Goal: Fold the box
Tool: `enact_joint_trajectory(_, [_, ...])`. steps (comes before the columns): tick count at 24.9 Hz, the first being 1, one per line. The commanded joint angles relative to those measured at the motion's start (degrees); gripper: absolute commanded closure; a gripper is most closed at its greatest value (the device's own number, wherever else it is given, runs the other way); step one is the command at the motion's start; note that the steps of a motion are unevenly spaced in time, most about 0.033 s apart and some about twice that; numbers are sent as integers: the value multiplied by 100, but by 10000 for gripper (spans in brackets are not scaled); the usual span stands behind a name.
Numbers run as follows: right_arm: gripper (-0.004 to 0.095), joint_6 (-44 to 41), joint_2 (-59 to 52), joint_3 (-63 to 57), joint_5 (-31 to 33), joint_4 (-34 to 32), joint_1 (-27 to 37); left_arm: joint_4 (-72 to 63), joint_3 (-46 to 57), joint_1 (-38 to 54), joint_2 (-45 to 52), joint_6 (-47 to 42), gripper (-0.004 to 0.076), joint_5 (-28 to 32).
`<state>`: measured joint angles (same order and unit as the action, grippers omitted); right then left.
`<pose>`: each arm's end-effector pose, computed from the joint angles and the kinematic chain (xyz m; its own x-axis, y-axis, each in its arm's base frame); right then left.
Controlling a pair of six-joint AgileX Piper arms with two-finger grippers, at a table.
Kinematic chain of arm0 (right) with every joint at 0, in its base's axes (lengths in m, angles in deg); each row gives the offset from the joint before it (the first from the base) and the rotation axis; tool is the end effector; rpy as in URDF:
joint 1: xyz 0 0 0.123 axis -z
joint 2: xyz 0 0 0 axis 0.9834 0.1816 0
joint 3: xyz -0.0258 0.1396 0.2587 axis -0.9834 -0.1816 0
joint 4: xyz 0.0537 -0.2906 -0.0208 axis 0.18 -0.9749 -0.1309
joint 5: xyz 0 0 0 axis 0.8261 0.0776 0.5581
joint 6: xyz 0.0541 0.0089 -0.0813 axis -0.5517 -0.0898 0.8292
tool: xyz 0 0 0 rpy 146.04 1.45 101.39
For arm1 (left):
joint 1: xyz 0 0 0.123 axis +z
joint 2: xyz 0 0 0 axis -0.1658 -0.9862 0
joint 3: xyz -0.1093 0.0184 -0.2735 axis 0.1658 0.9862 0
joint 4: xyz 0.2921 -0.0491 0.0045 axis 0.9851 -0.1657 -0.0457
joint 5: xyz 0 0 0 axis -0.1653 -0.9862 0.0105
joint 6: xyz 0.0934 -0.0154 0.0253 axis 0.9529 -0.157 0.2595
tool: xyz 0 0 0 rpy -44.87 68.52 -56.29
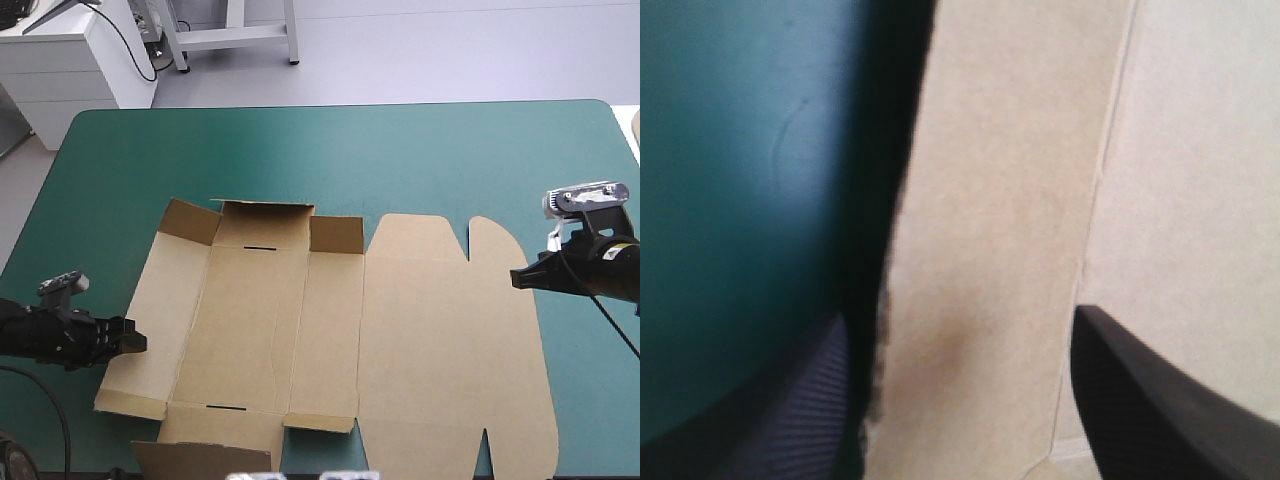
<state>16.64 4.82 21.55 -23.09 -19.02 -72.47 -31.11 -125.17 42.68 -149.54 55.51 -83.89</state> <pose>0.2317 -0.0062 0.3848 -0.7277 -0.1586 -0.6673 -0.2174 0.9761 0.0051 0.2175 0.0857 0.2109 -0.9621 -0.1588 -0.2216 -0.0507 0.9028 -0.4271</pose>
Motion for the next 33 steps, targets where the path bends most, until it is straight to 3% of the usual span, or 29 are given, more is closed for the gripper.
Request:
enact_joint_trajectory(1, [929,74,-77,136,-285,101,27,-241,-110,-362,-173,121,267,-152])
enact_joint_trajectory(9, [929,63,-77,136,-285,101,27,-496,-120,-779,-399,121,270,-222])
enact_joint_trajectory(11, [929,63,-77,136,-285,101,27,-509,-120,-789,-399,121,321,-184])
enact_joint_trajectory(14, [929,63,-77,136,-296,101,27,-491,-120,-789,-399,283,534,-184])
enact_joint_trajectory(16, [929,63,-77,136,-296,101,27,-463,-120,-789,-399,783,731,-250])
enact_joint_trajectory(19, [929,63,-77,136,-296,101,27,-514,-120,-789,-399,1023,731,-244])
enact_joint_trajectory(23, [929,51,-77,136,-296,101,27,-80,-301,-1251,-399,1334,731,405])
enact_joint_trajectory(27, [929,41,-77,136,-222,101,27,477,-1102,-2685,-399,1307,731,1389])
enact_joint_trajectory(29, [929,41,-77,136,-111,101,27,1371,-1864,-3643,-399,1121,731,2001])
enact_joint_trajectory(33, [929,-1,-77,136,-57,101,27,2496,-2941,-4694,-467,1121,731,2727])
